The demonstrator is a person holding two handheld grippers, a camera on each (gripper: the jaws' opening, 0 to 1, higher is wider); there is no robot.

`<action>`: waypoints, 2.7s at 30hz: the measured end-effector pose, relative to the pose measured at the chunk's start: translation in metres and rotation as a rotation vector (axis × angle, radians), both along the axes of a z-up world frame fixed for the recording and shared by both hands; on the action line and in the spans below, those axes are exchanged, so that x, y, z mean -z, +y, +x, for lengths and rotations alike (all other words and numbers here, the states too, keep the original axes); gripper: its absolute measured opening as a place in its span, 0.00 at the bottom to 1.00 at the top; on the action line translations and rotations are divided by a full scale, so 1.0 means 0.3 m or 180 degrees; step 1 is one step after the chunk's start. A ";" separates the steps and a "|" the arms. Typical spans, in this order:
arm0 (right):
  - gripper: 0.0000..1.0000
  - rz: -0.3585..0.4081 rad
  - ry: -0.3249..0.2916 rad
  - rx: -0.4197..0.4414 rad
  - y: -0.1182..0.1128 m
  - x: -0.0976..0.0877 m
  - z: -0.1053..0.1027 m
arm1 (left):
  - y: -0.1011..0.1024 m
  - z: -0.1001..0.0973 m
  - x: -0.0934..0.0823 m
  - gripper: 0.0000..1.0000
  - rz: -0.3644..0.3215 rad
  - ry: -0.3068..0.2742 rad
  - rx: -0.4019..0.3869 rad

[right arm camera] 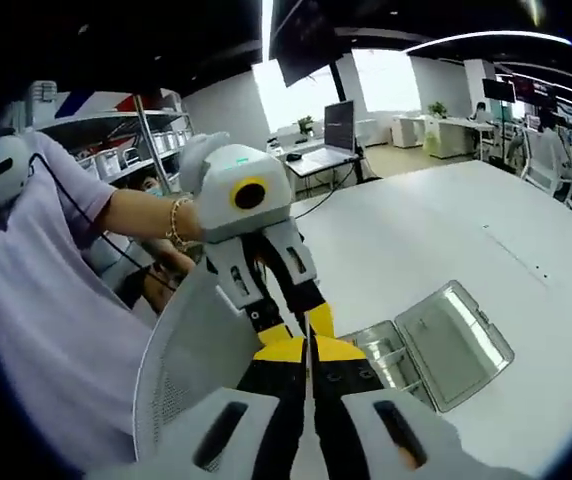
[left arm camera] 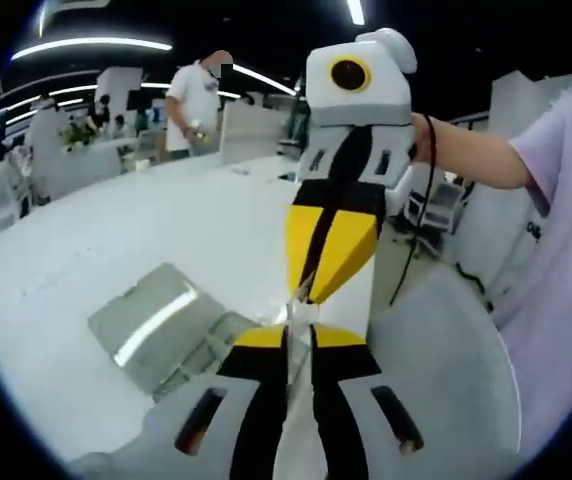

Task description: Insert the divider into the dual guide fixture by aligning both edges with the guide slots and pushing it downward to the bottom, including one-sided entry, uneven engagement, binding, and posture correction.

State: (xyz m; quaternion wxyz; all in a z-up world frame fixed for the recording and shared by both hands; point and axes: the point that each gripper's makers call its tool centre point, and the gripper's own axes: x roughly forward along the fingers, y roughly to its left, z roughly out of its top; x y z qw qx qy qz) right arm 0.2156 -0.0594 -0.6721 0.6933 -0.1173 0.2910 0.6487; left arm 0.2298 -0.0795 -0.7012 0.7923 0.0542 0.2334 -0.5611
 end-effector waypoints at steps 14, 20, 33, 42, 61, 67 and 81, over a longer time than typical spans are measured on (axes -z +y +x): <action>0.00 -0.0733 -0.0629 -0.0521 -0.019 0.065 -0.010 | -0.009 -0.022 0.030 0.00 0.0418 -0.0106 0.0210; 0.00 -0.0802 -0.0688 -0.0585 -0.022 0.062 -0.001 | -0.011 -0.024 0.026 0.00 0.0406 -0.0096 0.0239; 0.00 -0.0807 -0.0756 -0.0807 -0.020 0.046 -0.011 | -0.011 -0.039 0.009 0.00 0.0354 -0.0143 0.0355; 0.00 -0.0779 -0.0602 -0.0795 -0.013 0.057 -0.009 | 0.005 -0.020 0.018 0.02 0.0393 -0.0176 0.0337; 0.00 -0.0617 -0.0558 -0.0571 0.009 0.043 0.055 | 0.150 -0.038 -0.012 0.33 0.0247 -0.0045 0.0131; 0.00 -0.0617 -0.0583 -0.0539 0.017 0.043 0.064 | 0.206 -0.035 -0.048 0.40 0.0204 -0.0065 0.0048; 0.00 -0.0620 -0.0604 -0.0447 0.066 0.064 0.086 | 0.321 -0.061 -0.089 0.52 0.0423 -0.0047 0.0036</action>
